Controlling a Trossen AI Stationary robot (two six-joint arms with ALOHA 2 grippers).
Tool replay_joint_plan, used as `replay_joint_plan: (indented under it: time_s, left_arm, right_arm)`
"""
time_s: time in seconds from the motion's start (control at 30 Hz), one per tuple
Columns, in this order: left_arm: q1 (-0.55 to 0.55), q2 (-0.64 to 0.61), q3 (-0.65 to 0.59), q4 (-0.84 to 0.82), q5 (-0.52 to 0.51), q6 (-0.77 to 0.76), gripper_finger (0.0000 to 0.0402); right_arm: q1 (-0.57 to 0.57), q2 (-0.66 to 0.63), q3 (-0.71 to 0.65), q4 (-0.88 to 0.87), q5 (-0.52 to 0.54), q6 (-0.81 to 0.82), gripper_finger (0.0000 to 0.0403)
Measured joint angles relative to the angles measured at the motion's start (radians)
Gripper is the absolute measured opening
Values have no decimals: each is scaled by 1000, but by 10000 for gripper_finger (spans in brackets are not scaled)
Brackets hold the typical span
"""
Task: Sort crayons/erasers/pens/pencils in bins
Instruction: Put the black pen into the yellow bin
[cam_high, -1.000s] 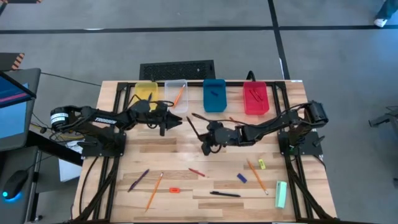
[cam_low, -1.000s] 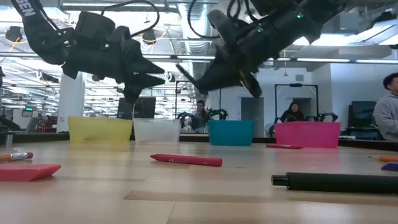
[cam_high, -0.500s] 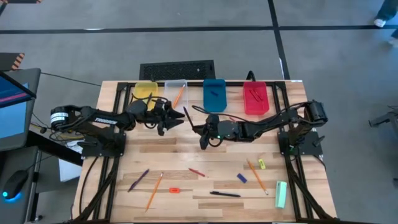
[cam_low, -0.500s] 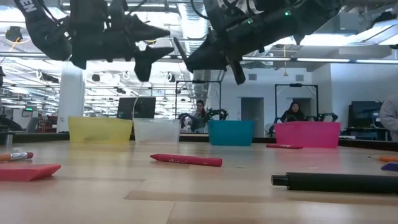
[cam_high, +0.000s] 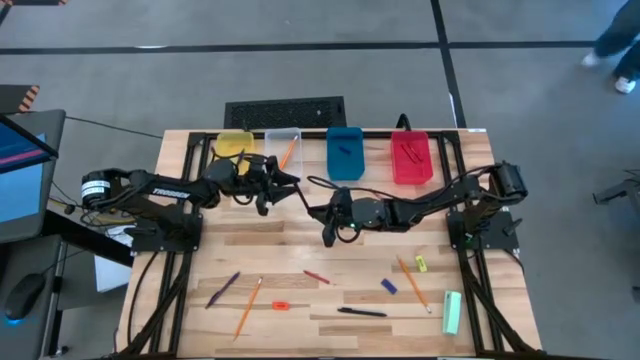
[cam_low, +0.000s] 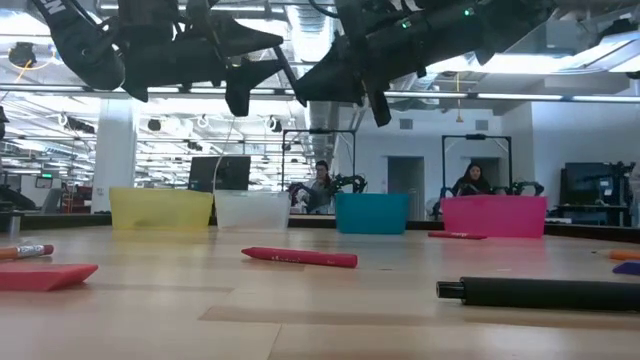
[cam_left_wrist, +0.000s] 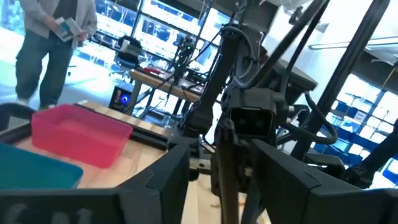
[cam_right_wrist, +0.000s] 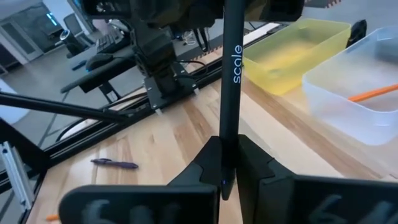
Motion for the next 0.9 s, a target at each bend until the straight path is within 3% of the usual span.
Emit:
replay_joint_plan:
  time_s: [0.43,0.67,0.9]
  left_arm:
    - [-12,0,0,18,30,88,37]
    - [-10,0,0,6,28,120,41]
    - [-10,0,0,-8,21,158,36]
  right_arm:
    - [-1,0,0,2,-1,-29,40]
    - [-2,10,1,-4,1,-75,77]
    - [0,10,1,-39,-1,-78,166]
